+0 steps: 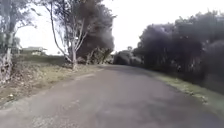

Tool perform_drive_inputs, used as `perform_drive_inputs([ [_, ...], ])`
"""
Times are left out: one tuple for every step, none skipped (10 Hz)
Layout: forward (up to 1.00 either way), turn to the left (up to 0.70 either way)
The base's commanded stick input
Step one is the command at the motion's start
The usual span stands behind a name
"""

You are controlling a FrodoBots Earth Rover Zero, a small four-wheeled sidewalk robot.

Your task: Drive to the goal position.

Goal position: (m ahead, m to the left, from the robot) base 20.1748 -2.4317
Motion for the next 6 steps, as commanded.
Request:
perform_drive_inputs([
  [0.70,-0.31],
  [0.70,-0.19],
  [0.70,0.00],
  [0.70,0.00],
  [0.70,0.00],
  [0.70,0.00],
])
